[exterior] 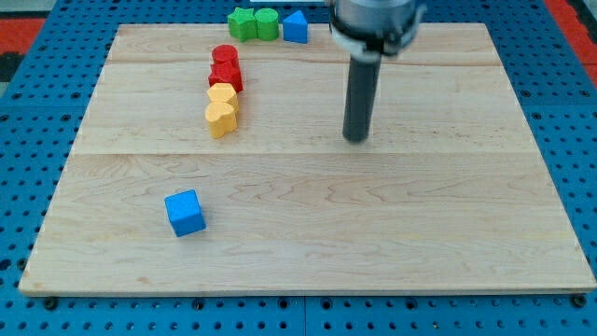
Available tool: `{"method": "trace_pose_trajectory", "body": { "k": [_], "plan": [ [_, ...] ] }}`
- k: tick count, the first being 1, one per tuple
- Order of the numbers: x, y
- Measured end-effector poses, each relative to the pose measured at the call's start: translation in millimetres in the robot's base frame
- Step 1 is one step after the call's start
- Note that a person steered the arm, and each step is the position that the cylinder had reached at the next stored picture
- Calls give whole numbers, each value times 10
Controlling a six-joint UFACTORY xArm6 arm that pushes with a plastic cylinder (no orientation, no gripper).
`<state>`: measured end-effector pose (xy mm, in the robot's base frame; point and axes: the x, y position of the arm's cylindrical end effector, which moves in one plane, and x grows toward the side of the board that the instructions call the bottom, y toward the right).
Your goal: Push the blue cube to the center
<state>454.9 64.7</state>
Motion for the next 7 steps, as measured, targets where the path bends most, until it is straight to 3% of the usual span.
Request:
{"method": "trace_pose_trajectory", "body": {
  "k": [1,2,4,7],
  "plan": [
    [837,-274],
    [1237,-997],
    [1298,-2784],
    [1338,-1680]
  ]
}}
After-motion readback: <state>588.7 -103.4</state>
